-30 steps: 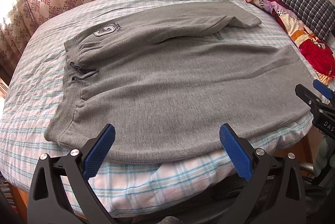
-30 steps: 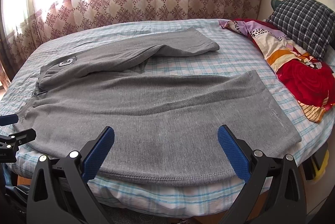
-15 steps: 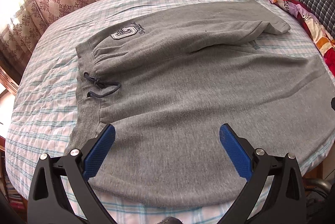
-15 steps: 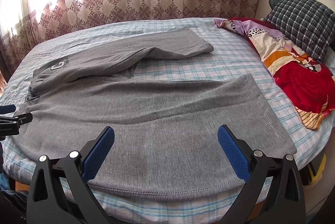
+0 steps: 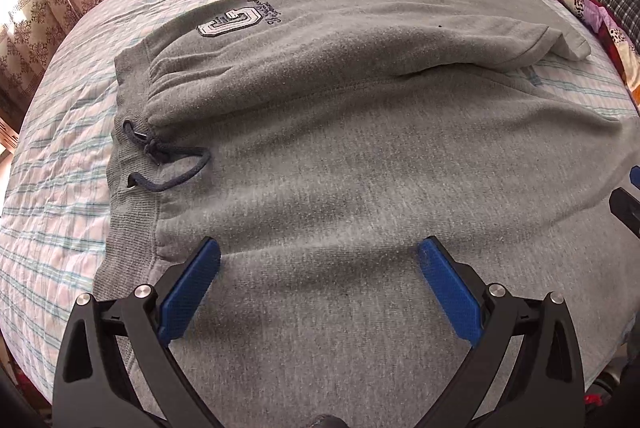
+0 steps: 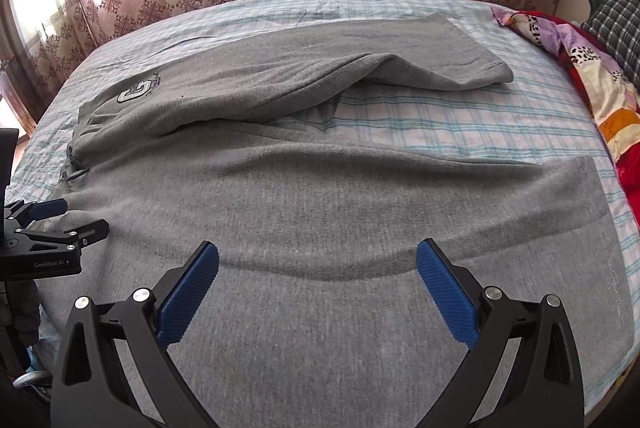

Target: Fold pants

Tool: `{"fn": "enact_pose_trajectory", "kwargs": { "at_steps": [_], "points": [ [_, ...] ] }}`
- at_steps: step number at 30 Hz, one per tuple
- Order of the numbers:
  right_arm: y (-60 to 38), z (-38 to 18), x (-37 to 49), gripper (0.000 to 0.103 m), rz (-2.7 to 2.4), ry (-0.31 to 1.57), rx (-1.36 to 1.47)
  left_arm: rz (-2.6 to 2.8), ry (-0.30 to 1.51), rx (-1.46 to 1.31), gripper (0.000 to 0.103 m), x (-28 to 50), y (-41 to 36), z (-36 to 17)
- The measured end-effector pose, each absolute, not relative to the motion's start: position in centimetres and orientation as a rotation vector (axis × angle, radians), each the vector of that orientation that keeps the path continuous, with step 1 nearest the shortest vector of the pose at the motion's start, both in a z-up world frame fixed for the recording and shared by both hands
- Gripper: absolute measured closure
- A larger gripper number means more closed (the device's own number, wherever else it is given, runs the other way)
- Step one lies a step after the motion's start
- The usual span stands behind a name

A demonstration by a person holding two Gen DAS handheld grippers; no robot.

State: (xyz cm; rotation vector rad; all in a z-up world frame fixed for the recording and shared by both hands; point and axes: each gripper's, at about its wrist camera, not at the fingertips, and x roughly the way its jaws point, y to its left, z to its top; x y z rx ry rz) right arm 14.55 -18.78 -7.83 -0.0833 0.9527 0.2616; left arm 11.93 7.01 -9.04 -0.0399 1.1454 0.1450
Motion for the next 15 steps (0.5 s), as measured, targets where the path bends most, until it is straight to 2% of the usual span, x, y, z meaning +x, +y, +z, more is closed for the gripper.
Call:
{"fn": "enact_pose_trajectory", "kwargs": {
  "at_steps": [8,15],
  "points": [
    [-16.1,-11.6,16.4,0.005,0.293,1.126,-0.169,0.125,1.197,-0.07,0.002,12.6,7.9,-10.9],
    [-15.9,-12.0,16.7,0.005,0.323,1.174,-0.19,0.075,1.235,-0.088,0.002,13.1,8.8,-11.1]
  ]
}}
